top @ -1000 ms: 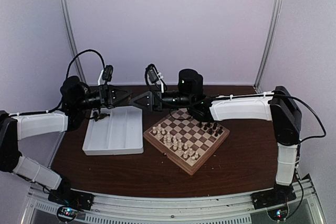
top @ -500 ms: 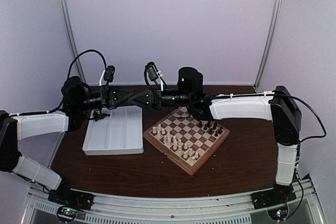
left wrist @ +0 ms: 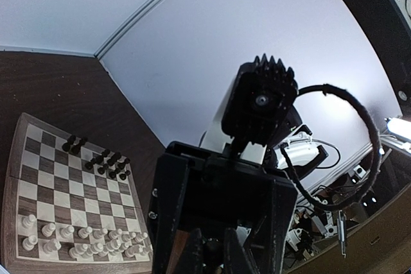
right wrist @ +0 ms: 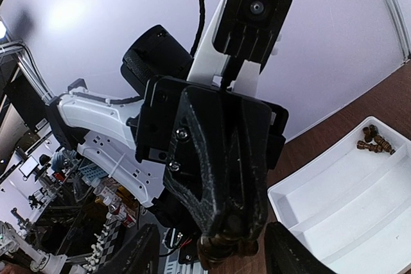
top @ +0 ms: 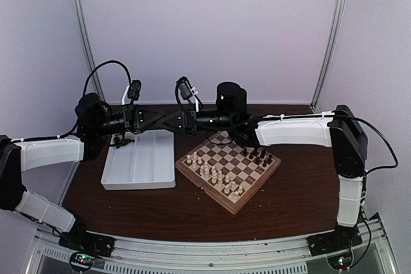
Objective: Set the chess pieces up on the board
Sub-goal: Pick up the chess piece from the storage box.
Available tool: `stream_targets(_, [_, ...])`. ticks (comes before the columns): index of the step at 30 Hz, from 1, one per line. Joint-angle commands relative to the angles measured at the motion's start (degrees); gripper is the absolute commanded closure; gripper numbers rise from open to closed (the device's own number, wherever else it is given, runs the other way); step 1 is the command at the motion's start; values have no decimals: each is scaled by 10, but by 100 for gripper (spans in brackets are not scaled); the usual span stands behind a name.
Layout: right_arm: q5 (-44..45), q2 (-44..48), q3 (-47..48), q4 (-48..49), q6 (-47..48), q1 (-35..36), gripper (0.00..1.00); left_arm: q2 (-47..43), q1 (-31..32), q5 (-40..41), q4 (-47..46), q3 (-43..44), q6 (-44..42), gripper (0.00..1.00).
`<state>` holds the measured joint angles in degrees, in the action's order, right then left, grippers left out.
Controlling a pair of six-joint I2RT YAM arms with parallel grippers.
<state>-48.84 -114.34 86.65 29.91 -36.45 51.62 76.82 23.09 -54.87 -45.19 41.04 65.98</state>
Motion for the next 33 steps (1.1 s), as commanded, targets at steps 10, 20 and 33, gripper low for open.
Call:
stream_targets(10, [-6,-5,0,-1,15,1,63,-2,4,-1,-28,21,6,98])
stream_targets(20, [-8,-4,-14,0,16,1,66,-5,4,12,-7,29,-14,98])
stream_targets(33, [16,9,-55,-48,62,2,68,-19,-5,70,191,96,-170,99])
